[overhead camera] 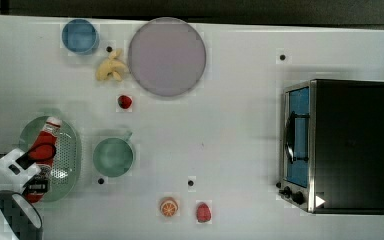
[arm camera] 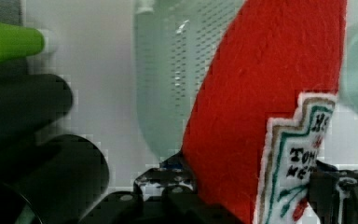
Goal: Pick Ketchup from the table and place it in strainer.
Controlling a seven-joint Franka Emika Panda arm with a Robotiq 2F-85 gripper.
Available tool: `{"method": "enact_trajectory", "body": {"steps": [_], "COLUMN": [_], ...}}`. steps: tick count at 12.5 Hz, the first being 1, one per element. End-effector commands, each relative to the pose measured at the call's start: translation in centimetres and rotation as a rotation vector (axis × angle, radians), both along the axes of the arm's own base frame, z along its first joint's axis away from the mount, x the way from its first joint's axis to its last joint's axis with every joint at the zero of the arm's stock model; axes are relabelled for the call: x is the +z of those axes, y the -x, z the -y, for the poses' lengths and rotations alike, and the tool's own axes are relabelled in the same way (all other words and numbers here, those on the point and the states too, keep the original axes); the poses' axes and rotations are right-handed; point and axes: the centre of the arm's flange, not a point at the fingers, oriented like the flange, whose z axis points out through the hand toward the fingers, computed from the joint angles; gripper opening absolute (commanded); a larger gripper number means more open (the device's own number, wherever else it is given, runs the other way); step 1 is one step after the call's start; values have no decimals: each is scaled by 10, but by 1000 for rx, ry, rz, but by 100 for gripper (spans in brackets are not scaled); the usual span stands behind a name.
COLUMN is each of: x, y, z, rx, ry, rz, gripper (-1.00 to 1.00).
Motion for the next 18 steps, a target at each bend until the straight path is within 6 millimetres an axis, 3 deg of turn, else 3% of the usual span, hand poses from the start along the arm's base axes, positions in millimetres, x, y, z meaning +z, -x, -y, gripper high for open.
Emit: {"method": "enact_trajectory", "body": {"steps": [1,3,6,8,11,14,16,18], "x": [-16,-42,-77,-80,-52,-8,23,52], "y": [-22,-27,-25,-26,-40,-66,-88,-110], "z": [4,3,-1,-3,8,39,77,134], "rx": [-145,-126,-142,-147,-195,-270,-339,-440], "ry": [-23,-37,-63,-83,-83,-73,-25,51], "rz": [14,0,-64,-61,-2,88,137,161], "gripper": [29,37,98,100,100,100,100,100]}}
